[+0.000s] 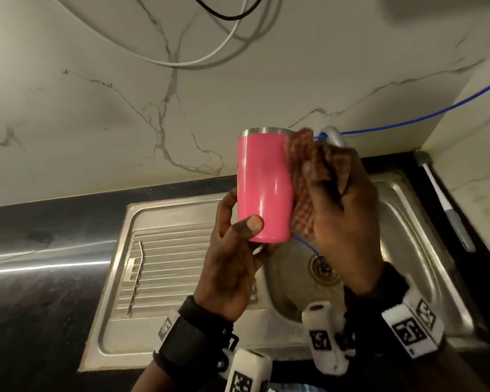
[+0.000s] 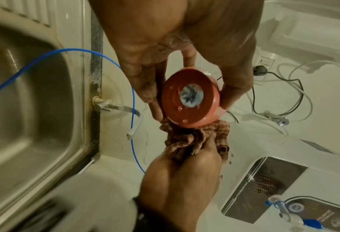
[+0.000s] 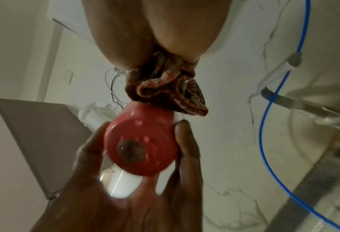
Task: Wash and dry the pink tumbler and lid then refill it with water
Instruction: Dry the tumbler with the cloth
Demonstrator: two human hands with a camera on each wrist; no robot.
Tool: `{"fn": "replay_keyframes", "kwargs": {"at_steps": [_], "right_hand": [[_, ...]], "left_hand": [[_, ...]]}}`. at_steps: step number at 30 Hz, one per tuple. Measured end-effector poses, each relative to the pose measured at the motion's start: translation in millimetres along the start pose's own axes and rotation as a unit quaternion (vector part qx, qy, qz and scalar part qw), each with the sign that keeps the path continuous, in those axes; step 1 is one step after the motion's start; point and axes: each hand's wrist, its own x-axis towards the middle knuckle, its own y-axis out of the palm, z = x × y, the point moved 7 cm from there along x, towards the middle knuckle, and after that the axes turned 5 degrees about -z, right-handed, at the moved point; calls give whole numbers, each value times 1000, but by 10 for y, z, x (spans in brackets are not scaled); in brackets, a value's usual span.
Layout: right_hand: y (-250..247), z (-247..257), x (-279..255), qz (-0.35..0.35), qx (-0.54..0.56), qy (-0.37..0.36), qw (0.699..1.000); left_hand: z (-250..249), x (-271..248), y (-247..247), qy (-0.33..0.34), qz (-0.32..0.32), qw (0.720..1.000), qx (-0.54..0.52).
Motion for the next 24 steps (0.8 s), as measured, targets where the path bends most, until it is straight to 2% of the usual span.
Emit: {"fn": "replay_keyframes", "kwargs": {"at_steps": [2,5,8,11,13,18,21,24], "right_hand": [[-42,-36,171,-6,4,13,1000],[-14,-16,139,3,31,24,999],[93,38,-207,36,96,23,994],[139,57,-565,80,101,-5,992],[145,23,-671,104,139,22,985],[101,26,-523,47,212,93,972],[59,-9,-283,-6,278,149,949],[61,87,-148,6,253,124,960]], "left_hand": [[45,-40,34,-5,11,1000,-8],[-10,-19,70,9,9,1000,-11],[-153,54,61,39,-16,999,-10],[-259,94,12,62,-37,997,-6],[-269,82,3,61,-37,997,9],[-143,-8,85,52,-8,997,52],[-112,-47,127,56,8,996,65],[-133,-77,186,61,12,996,58]]}}
